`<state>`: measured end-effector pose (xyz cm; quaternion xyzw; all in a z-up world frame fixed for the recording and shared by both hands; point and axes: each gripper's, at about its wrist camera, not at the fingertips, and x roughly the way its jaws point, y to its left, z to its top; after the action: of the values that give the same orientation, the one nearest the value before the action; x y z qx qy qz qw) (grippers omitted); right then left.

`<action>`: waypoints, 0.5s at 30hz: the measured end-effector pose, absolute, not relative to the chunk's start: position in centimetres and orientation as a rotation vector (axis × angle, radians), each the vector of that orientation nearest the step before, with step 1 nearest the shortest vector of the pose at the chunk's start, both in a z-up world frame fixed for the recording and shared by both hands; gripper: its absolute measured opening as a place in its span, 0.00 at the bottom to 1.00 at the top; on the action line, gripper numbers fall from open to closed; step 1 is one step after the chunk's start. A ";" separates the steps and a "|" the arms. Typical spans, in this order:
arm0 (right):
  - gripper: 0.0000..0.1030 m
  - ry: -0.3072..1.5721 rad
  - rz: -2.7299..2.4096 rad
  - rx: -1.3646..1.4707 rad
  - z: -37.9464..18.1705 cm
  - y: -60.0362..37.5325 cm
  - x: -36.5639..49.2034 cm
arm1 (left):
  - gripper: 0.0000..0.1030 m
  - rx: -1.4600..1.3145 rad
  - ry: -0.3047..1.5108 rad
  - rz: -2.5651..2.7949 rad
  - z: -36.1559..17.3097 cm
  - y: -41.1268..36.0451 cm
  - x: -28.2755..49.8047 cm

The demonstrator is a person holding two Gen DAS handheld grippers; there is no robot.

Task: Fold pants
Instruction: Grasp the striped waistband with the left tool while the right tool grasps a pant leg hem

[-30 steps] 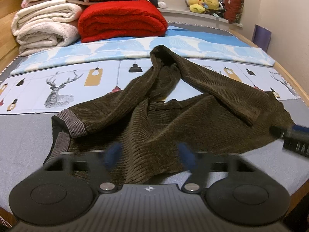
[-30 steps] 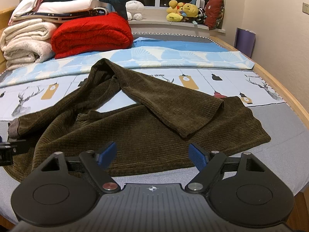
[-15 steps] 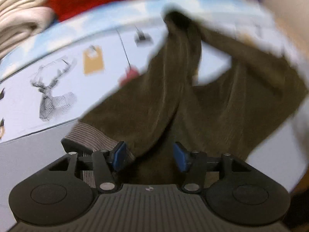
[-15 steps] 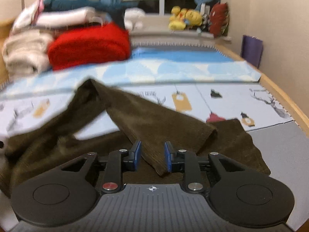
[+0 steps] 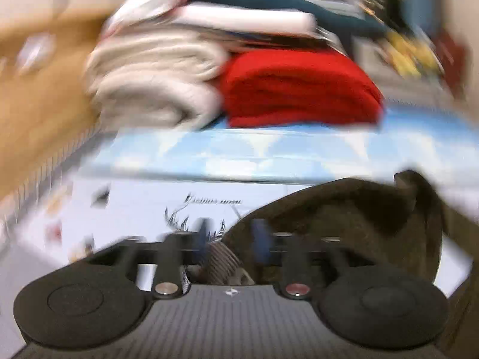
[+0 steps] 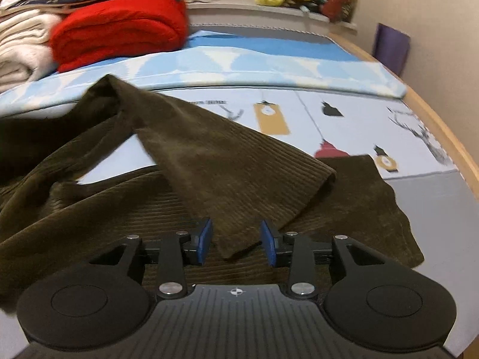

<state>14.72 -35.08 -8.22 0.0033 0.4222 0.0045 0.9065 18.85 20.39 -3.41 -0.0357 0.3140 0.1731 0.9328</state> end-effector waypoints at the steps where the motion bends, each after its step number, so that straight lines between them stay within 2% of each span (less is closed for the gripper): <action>1: 0.40 0.876 -0.003 0.019 -8.5 -35.5 14.8 | 0.62 -0.114 0.685 0.327 -4.1 21.2 18.5; 5: 0.41 0.907 -0.084 0.083 -10.3 -38.5 15.2 | 0.61 -0.203 0.901 0.265 -7.8 23.8 18.1; 9: 0.41 0.919 -0.246 0.255 -12.0 -44.2 15.2 | 0.65 -0.326 1.150 0.158 -13.1 26.0 16.5; 11: 0.41 0.932 -0.342 0.367 -13.1 -47.5 15.0 | 0.70 -0.332 1.216 0.148 -14.6 26.1 15.5; 15: 0.41 0.918 -0.517 0.590 -15.2 -54.0 13.7 | 0.72 -0.353 1.302 0.110 -16.8 26.8 14.3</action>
<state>13.67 -54.00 -15.24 0.2773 0.4316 -0.2432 0.8232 14.26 26.76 -16.82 -0.1631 0.6026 0.0507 0.7795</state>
